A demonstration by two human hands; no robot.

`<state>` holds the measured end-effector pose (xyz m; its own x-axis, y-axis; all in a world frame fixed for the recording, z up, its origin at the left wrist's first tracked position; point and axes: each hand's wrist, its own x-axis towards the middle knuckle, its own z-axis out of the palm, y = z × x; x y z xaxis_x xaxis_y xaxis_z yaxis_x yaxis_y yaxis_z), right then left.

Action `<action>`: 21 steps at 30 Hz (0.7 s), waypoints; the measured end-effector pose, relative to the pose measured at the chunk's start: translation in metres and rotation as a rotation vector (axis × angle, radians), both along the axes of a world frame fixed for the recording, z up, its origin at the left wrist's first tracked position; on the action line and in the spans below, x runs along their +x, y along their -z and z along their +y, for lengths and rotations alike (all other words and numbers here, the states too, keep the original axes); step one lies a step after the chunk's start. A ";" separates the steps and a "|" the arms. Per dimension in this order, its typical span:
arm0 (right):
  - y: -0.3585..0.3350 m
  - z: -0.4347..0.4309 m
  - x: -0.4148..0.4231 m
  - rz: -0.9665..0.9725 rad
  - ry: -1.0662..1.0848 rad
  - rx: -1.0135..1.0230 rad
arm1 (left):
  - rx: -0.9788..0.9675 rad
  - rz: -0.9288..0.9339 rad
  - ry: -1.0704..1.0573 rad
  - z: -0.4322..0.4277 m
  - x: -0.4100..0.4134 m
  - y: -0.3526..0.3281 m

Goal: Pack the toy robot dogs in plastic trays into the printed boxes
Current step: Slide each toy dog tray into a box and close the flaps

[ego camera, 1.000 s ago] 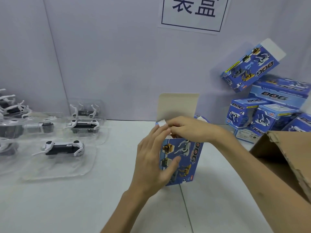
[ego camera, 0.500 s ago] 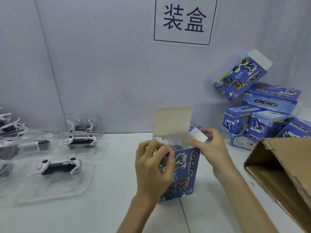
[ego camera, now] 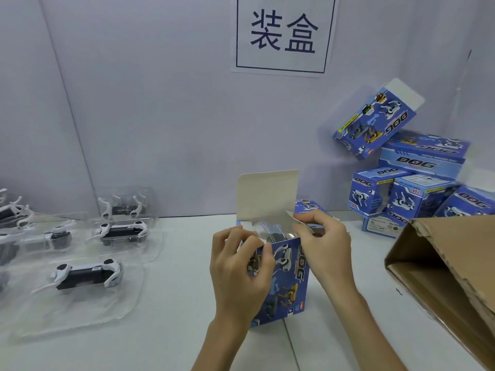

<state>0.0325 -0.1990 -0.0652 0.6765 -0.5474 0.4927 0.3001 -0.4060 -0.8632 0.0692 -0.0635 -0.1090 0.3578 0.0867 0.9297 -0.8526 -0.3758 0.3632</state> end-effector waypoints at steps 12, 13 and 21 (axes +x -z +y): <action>-0.023 -0.048 -0.004 0.254 -0.293 -0.111 | -0.011 0.130 0.146 0.011 -0.002 -0.006; -0.021 -0.049 -0.004 0.248 -0.357 -0.052 | -0.004 0.124 0.153 0.011 -0.003 -0.005; -0.006 -0.046 -0.010 -0.061 -0.591 0.089 | -0.065 0.275 0.357 0.018 -0.008 -0.010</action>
